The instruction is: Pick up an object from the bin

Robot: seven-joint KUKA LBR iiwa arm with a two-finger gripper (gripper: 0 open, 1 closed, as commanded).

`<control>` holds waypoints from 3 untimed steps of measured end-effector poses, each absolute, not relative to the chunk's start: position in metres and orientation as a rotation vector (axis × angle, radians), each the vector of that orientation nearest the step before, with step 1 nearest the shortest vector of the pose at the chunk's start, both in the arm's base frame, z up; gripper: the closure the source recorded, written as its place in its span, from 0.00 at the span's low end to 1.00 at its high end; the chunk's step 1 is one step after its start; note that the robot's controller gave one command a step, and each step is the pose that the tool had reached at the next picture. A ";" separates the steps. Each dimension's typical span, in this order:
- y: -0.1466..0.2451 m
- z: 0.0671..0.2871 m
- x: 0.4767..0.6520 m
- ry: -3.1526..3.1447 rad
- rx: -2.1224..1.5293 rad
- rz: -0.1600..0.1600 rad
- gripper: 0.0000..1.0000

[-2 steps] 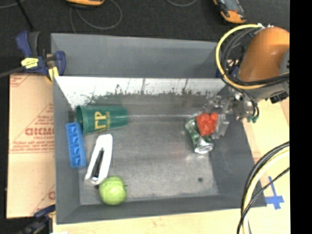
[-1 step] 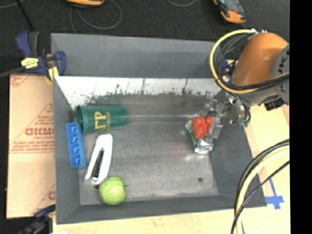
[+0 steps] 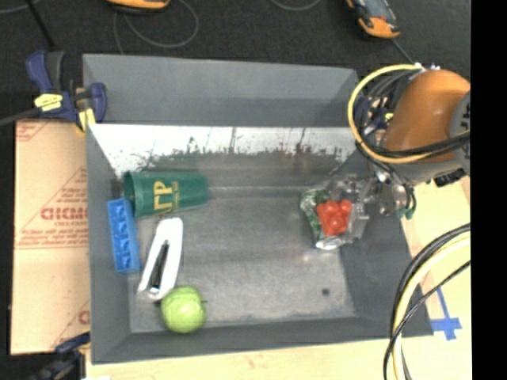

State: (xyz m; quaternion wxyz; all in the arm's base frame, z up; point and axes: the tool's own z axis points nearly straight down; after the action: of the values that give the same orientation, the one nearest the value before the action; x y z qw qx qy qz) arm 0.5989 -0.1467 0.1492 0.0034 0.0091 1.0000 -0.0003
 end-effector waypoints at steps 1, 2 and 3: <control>-0.130 0.127 0.632 3.128 0.116 -0.005 1.00; -0.130 0.127 0.632 3.128 0.115 -0.005 1.00; -0.127 0.166 0.630 3.140 0.120 0.000 1.00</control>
Offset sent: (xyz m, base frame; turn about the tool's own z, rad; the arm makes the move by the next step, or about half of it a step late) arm 0.0000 0.0000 0.0000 0.0000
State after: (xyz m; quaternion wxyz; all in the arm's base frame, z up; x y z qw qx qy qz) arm 0.6302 -0.1274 0.1665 -0.0006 0.0381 0.9993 -0.0001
